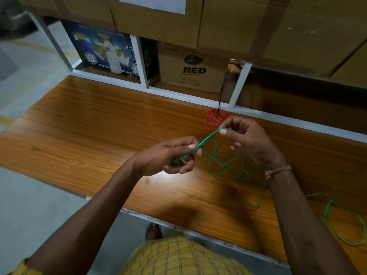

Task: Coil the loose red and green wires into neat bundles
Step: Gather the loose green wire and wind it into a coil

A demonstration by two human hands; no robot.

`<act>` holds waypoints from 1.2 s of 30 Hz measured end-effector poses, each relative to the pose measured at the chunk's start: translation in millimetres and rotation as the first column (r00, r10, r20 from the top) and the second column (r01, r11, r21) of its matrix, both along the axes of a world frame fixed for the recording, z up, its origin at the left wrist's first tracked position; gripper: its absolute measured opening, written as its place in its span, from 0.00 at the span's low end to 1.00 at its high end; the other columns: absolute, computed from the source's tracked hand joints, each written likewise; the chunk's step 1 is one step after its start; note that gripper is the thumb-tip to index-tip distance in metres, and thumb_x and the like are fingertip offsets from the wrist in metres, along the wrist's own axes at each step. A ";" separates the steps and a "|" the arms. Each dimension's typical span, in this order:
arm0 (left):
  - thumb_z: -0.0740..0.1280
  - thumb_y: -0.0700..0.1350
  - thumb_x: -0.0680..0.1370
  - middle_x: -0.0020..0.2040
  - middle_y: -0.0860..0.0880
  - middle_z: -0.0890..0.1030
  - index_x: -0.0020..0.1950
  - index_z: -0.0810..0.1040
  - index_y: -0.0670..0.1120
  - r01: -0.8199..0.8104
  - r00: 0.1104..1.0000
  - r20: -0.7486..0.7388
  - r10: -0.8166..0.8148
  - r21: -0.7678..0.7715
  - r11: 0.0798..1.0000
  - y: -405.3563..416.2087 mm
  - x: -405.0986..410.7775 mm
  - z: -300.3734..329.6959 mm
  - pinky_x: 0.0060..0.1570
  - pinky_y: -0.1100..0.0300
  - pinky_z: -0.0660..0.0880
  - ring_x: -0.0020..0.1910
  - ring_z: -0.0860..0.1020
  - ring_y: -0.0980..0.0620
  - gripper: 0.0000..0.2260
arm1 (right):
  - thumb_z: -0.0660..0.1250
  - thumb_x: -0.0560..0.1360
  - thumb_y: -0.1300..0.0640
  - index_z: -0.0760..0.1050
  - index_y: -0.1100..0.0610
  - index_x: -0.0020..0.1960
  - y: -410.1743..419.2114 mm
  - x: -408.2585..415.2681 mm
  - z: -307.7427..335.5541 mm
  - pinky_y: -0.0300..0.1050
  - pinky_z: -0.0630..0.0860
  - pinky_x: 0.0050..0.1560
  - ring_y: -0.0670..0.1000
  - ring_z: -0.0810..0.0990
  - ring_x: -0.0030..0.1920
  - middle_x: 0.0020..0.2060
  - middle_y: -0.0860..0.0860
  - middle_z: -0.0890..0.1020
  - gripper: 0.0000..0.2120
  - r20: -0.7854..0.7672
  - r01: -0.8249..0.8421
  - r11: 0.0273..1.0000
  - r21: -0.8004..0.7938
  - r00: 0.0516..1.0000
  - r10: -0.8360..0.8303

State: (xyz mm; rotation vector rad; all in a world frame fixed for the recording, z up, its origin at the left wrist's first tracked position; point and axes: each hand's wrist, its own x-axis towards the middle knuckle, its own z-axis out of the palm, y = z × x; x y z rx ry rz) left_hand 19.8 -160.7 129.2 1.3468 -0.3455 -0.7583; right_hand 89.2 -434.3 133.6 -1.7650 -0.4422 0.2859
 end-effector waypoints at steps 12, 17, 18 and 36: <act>0.56 0.48 0.88 0.41 0.44 0.72 0.58 0.73 0.47 -0.193 0.975 -0.189 0.119 -0.445 0.875 -16.1 -31.8 10.3 0.25 0.69 0.61 0.26 0.58 0.55 0.08 | 0.66 0.86 0.55 0.84 0.58 0.46 33.7 -21.1 -33.7 0.36 0.68 0.30 0.42 0.70 0.28 0.30 0.48 0.74 0.13 -0.002 -0.046 0.995 -0.091 0.999 0.046; 0.53 0.51 0.89 0.45 0.43 0.78 0.54 0.73 0.50 -0.337 0.940 -0.220 0.261 -0.479 0.810 -1.2 -13.6 29.3 0.30 0.62 0.75 0.35 0.81 0.47 0.11 | 0.65 0.86 0.55 0.80 0.56 0.43 58.0 -37.6 -38.8 0.40 0.68 0.33 0.41 0.71 0.29 0.29 0.56 0.77 0.14 0.082 -0.040 0.969 -0.245 0.995 0.061; 0.53 0.52 0.88 0.47 0.42 0.81 0.54 0.74 0.50 -0.384 0.922 -0.235 0.306 -0.471 0.795 4.6 -9.3 33.7 0.35 0.57 0.80 0.40 0.85 0.44 0.12 | 0.65 0.86 0.57 0.80 0.59 0.43 63.5 -40.3 -39.1 0.38 0.68 0.33 0.42 0.72 0.30 0.30 0.57 0.79 0.14 0.104 -0.034 0.959 -0.280 0.992 0.066; 0.57 0.54 0.89 0.59 0.41 0.81 0.58 0.64 0.50 -0.259 0.930 0.337 0.143 0.329 0.908 84.1 26.8 -1.6 0.30 0.51 0.81 0.35 0.86 0.40 0.08 | 0.72 0.80 0.61 0.81 0.62 0.48 111.5 -42.4 28.2 0.37 0.68 0.23 0.44 0.70 0.20 0.24 0.49 0.77 0.05 -0.150 -0.284 0.953 -0.109 0.952 0.267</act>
